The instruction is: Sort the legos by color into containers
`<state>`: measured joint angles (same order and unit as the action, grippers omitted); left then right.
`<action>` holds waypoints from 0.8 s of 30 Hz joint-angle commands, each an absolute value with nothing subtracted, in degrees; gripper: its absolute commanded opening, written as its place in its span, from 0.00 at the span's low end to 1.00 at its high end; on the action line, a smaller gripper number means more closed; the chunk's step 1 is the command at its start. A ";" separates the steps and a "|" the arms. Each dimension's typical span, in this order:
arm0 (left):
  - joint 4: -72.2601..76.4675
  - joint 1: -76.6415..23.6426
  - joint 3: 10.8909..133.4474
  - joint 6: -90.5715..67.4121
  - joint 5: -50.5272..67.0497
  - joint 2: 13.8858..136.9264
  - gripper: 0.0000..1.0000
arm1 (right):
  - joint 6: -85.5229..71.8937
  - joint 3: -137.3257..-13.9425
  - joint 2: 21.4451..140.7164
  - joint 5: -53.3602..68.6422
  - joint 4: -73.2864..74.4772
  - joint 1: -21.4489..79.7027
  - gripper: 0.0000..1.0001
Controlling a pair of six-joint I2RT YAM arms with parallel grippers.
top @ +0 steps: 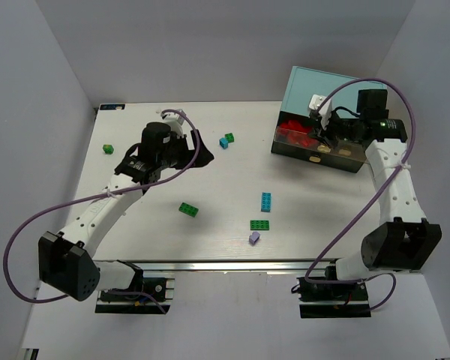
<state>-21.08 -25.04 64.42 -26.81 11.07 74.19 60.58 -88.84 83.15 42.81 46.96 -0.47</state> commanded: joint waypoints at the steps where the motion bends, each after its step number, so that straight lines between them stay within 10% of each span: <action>1: -23.11 -24.70 64.78 -25.75 11.68 73.99 0.95 | 62.93 -90.97 84.81 38.50 53.43 -0.09 0.00; 24: -27.33 -25.22 67.06 -27.69 11.52 79.20 0.98 | 66.00 -83.59 84.90 20.83 49.66 2.55 0.00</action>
<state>-25.93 -24.97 67.70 -27.99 12.71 83.22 66.00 -82.70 84.42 23.29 50.89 2.28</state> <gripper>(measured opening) 0.976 0.017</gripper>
